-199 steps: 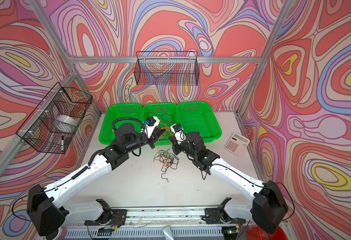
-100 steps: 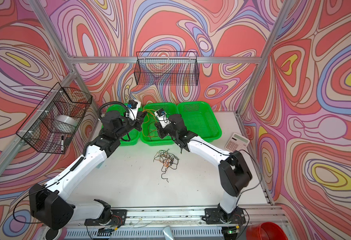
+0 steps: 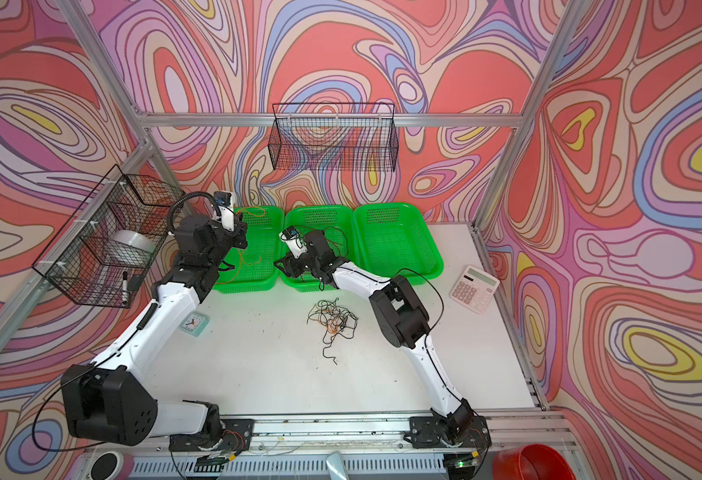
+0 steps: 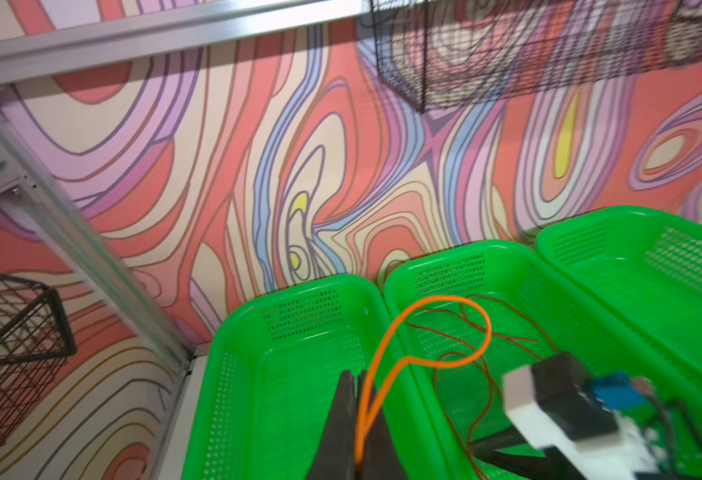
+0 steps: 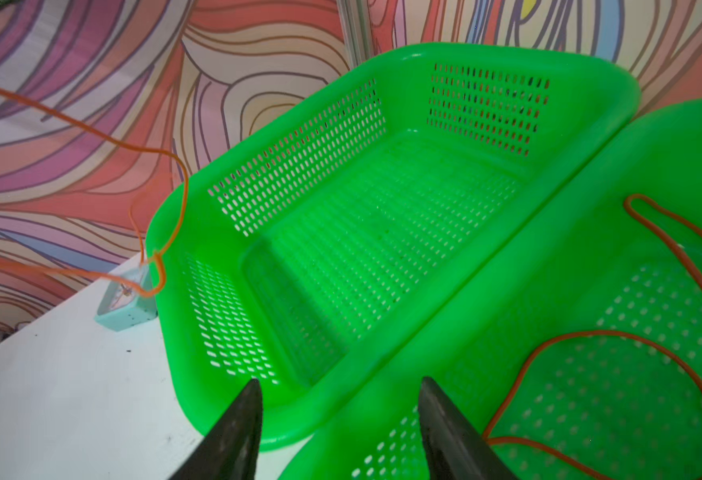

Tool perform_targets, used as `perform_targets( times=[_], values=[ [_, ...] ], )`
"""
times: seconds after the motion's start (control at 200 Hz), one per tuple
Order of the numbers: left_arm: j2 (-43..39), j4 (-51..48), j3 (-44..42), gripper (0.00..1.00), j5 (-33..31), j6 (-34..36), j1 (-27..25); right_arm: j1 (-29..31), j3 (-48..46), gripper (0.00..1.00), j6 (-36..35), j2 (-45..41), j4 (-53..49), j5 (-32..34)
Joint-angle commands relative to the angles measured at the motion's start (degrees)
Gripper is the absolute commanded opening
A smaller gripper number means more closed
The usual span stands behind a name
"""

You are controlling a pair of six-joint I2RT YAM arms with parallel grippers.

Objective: Untangle the cables
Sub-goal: 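Lower the orange wire into the end basket with the left gripper while the right releases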

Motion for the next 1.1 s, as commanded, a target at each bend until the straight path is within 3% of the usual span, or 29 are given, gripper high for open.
perform_targets(
  times=[0.0,0.325,0.426,0.451,0.556,0.706,0.886,1.096],
  values=[
    [4.5,1.3,0.4,0.00,-2.7,0.9,2.2,-0.1,-5.6,0.66,-0.6,-7.1,3.2,4.2],
    [20.1,0.6,8.1,0.00,1.5,-0.4,5.0,-0.2,-26.0,0.70,-0.3,-26.7,4.9,7.6],
    [23.5,-2.3,11.3,0.00,1.1,-2.6,5.3,-0.1,-31.3,0.69,-0.2,-32.1,2.5,11.6],
    [23.9,-2.8,11.8,0.05,0.9,-3.2,5.3,-0.2,-32.7,0.68,-0.2,-34.1,1.5,13.3],
    [24.4,-3.3,11.9,0.46,-0.2,-6.0,5.3,-0.2,-38.5,0.68,0.4,-39.1,-2.2,20.1],
    [23.8,-8.3,13.6,0.72,-4.1,-8.5,5.3,-0.1,-44.9,0.65,1.9,-44.7,-7.2,24.1],
    [19.1,-8.8,10.4,0.76,-3.0,-9.2,5.3,-0.1,-52.2,0.64,4.4,-50.0,-8.0,24.6],
    [8.8,-6.2,0.0,0.74,3.9,-6.7,2.9,0.0,-54.6,0.58,9.0,-47.8,-11.7,21.8]
  ],
)
